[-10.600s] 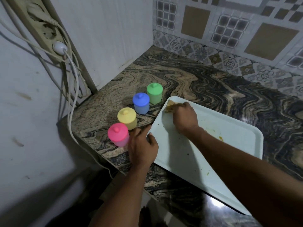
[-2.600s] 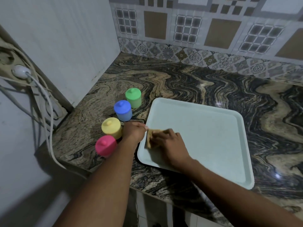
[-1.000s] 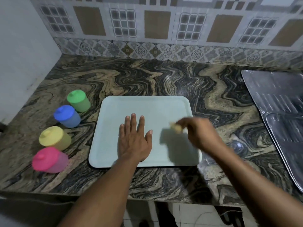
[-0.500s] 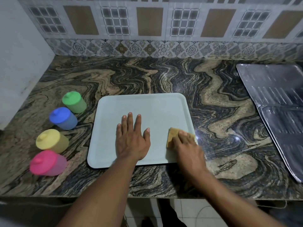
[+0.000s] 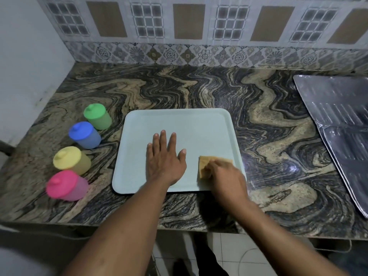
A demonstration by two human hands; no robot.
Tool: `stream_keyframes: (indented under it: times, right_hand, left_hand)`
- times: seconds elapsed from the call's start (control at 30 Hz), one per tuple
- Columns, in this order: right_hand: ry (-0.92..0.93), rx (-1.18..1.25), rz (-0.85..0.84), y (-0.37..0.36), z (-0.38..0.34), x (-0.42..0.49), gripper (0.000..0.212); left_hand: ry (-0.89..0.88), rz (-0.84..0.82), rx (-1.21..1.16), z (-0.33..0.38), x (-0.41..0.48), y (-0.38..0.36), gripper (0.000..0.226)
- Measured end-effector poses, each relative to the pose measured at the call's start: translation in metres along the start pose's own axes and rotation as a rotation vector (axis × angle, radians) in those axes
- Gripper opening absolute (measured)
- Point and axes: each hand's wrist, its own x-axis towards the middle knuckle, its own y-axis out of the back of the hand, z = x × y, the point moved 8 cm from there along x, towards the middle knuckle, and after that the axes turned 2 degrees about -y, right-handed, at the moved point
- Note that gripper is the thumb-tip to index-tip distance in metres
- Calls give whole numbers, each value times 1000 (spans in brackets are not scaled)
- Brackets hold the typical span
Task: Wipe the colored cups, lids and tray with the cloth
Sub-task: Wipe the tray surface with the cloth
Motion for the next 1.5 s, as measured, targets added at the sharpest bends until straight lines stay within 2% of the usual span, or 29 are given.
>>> stream_keyframes:
  times: [0.07,0.13,0.17,0.23,0.27,0.33,0.4,0.47,0.5,0.6,0.73,0.83,0.97,1.03,1.1,1.17,1.23,1.33,1.43,1.5]
  right_hand:
    - [95,65,-46,-1,-15,-31,33]
    - [73,187,-95,4,-11,-34,39]
    - [44,269,-85,9,-7,-26,39]
    - [34,376,-14,25,-9,-8,39]
    - [63,385,17,30,-20,0,41]
    - [135,364,38,29,-48,12,43]
    - [237,317,7,11,-87,16,44]
    - [326,243,-45,-12,-125,13,43]
    - [369,187,-56,-22,-141,8,41]
    - [482,14,-28,-41,-167,-15,27]
    - [493,14,-6,-39,-130,-24,30]
    - [417,-5,8,-24,-87,-26,32]
    - [227,-42,-57,-3,-35,-4,18]
    - [102,28,31,11,-19,20,16]
    - [39,57,143,16,-27,37,24]
    - [51,41,83,-2,-49,37,29]
    - [165,-24,46,-16,-84,11,25]
    - [341,38,-26,-17,-113,-37,26]
    - [250,202,-74,-1,-94,-8,31]
    - [137,270,91,21,-79,45,36]
  left_hand:
    - [6,-60,-37,0,2,-2,69]
    - [16,-152,-159,0,3,0,69]
    - [39,-183,-295,-2,4,5,68]
    - [127,-88,-569,-17,5,29,65]
    - [158,52,-582,-32,1,49,62]
    - [233,285,-351,-62,-14,79,56]
    - [405,248,-198,-100,-32,84,53]
    - [567,106,-179,-131,-47,73,47]
    - [594,70,-195,-138,-52,68,41]
    - [571,122,-284,-143,-58,65,22]
    - [593,179,-358,-140,-64,69,11]
    - [573,175,-385,-139,-65,69,10]
    - [577,167,-393,-139,-65,70,9]
    - [575,160,-379,-138,-65,71,9]
    - [570,157,-362,-139,-63,70,12]
    - [566,161,-358,-139,-62,69,12]
    - [558,189,-347,-141,-64,65,11]
    - [480,260,-260,-142,-66,54,19]
    - [437,302,-205,-143,-68,47,19]
    - [456,318,-219,-144,-69,46,18]
